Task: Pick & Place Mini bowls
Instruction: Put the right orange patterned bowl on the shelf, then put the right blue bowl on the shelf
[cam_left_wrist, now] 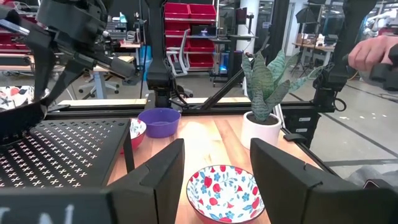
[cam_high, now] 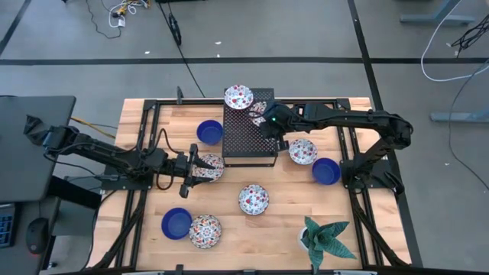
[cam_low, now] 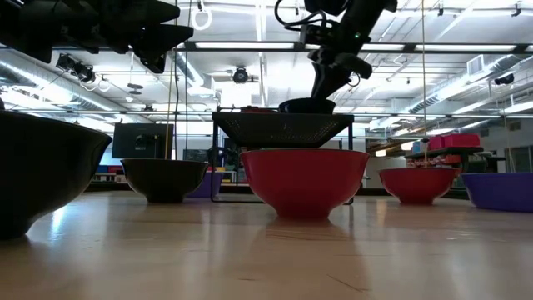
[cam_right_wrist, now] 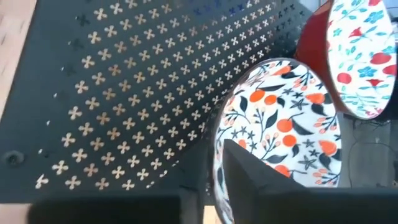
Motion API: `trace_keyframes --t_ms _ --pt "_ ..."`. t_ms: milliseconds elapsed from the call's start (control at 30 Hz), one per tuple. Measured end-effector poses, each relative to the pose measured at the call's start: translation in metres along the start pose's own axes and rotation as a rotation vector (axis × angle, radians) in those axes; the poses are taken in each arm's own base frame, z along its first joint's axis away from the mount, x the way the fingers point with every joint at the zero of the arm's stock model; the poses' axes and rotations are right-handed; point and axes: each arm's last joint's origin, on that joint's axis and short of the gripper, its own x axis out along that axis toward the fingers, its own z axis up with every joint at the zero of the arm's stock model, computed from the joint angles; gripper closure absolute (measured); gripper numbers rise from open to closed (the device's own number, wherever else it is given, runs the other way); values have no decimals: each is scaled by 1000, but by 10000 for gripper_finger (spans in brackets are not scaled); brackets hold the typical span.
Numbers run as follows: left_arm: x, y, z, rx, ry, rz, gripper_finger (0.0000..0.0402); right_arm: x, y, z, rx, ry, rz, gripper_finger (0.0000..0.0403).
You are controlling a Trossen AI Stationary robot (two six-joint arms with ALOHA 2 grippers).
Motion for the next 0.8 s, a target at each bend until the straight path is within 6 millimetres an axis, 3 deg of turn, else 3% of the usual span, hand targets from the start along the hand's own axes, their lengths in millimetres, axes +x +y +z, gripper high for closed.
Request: trace_keyframes --t_ms 300,467,633,800 --pt "0 0 -1 0 6 0 213 -2 -3 1 25 1 -54 262" --pt "0 0 -1 0 5 0 213 -9 -2 2 86 -20 -56 242" --pt "0 0 -1 -4 6 0 213 -32 4 5 136 -91 -57 249" --pt "0 0 0 -8 5 0 213 -71 18 10 166 -261 40 269"
